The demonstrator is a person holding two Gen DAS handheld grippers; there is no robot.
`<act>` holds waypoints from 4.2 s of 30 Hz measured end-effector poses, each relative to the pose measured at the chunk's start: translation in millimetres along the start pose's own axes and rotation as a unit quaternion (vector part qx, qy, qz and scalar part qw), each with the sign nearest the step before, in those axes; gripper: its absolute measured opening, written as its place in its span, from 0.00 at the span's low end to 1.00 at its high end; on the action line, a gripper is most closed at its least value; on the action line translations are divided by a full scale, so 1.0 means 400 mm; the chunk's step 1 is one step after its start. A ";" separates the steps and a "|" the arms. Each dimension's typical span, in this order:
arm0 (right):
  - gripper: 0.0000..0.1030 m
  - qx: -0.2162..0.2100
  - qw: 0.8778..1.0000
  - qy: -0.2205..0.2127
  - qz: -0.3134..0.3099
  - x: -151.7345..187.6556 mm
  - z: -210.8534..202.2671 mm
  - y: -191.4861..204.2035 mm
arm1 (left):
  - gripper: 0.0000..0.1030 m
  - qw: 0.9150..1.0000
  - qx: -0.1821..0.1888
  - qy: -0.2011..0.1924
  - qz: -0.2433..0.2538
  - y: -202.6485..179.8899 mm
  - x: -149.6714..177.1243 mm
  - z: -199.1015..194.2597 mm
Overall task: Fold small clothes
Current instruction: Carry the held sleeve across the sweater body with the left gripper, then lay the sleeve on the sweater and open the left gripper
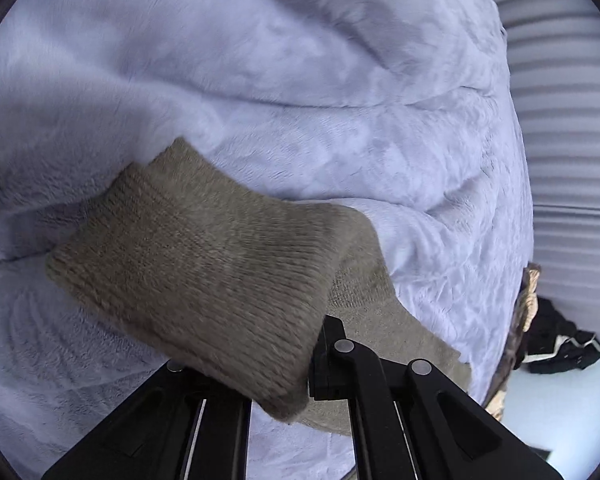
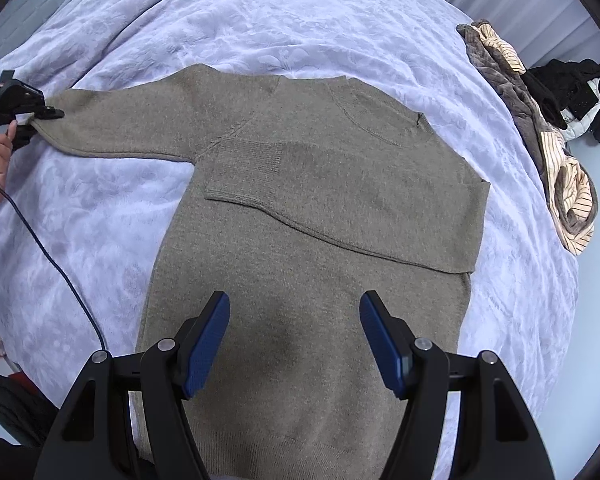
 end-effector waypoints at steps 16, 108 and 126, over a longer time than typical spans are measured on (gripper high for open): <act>0.69 0.000 1.000 -0.005 0.009 0.016 -0.010 -0.008 | 0.05 0.993 -0.065 -0.033 0.088 -0.077 0.028 -0.094; 0.69 -0.048 0.987 0.021 0.152 0.064 0.259 -0.600 | 0.05 0.715 -0.331 0.008 0.616 -0.802 1.153 0.389; 0.69 -0.056 0.978 0.042 0.199 0.104 0.319 -0.675 | 0.06 0.694 -0.309 0.086 0.644 -0.834 1.295 0.571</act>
Point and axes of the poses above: each gripper's, at about its wrist camera, not at the fingertips, and z roughly the way its jaws point, y to its left, x to its underside, the point moved 2 cm from there along z, roughly the way its jaws point, and after that the axes turned 2 degrees about x, right-handed, at the moved point
